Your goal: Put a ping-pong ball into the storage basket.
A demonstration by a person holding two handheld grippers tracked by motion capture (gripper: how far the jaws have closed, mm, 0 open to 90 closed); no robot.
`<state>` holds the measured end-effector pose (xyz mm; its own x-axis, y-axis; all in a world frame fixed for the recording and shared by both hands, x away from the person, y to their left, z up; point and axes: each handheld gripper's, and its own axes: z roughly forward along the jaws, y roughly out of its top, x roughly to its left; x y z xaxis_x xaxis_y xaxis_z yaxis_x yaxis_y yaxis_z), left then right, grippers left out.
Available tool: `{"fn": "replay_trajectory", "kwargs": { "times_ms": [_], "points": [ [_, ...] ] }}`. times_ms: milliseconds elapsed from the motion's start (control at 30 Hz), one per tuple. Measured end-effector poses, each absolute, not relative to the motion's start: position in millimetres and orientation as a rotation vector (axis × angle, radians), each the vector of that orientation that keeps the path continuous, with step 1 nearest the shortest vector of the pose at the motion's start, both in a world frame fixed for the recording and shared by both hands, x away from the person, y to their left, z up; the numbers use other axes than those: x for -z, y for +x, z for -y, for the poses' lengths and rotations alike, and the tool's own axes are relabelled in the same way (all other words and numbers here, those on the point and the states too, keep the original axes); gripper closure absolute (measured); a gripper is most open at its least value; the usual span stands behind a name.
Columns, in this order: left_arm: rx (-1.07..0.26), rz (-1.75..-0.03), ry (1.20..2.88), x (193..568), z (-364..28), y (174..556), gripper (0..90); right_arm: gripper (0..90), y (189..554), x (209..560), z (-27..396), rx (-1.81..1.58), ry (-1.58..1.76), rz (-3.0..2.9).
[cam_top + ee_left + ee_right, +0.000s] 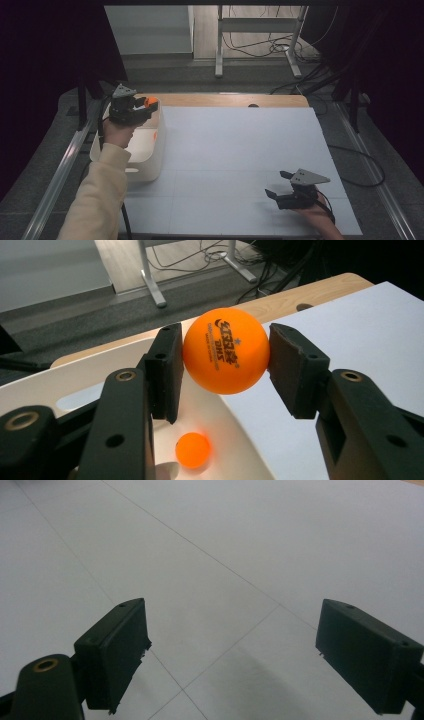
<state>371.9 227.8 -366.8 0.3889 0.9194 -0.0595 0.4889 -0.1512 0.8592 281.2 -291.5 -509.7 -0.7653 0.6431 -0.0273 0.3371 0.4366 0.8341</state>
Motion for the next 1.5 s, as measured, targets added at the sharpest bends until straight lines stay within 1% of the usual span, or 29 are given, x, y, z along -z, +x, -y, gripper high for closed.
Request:
{"fn": "replay_trajectory", "kwargs": {
  "times_ms": [300,833,1033,1300,1500],
  "points": [
    [-0.63,-1.249,1.788,370,-232,374,50.0,14.1,281,510,291,-1.25,0.837,-2.353],
    [-0.6,-1.338,1.841,390,-234,393,50.0,14.0,281,510,291,-1.241,0.839,-2.353],
    [-0.573,-1.39,1.888,399,-235,402,50.0,14.0,281,510,291,-1.249,0.835,-2.354],
    [-0.548,-1.418,1.941,408,-232,408,50.0,14.0,281,510,291,-1.248,0.838,-2.354],
    [-0.539,-1.425,1.949,409,-232,409,50.0,14.1,281,510,291,-1.241,0.836,-2.354]
  ]
}}
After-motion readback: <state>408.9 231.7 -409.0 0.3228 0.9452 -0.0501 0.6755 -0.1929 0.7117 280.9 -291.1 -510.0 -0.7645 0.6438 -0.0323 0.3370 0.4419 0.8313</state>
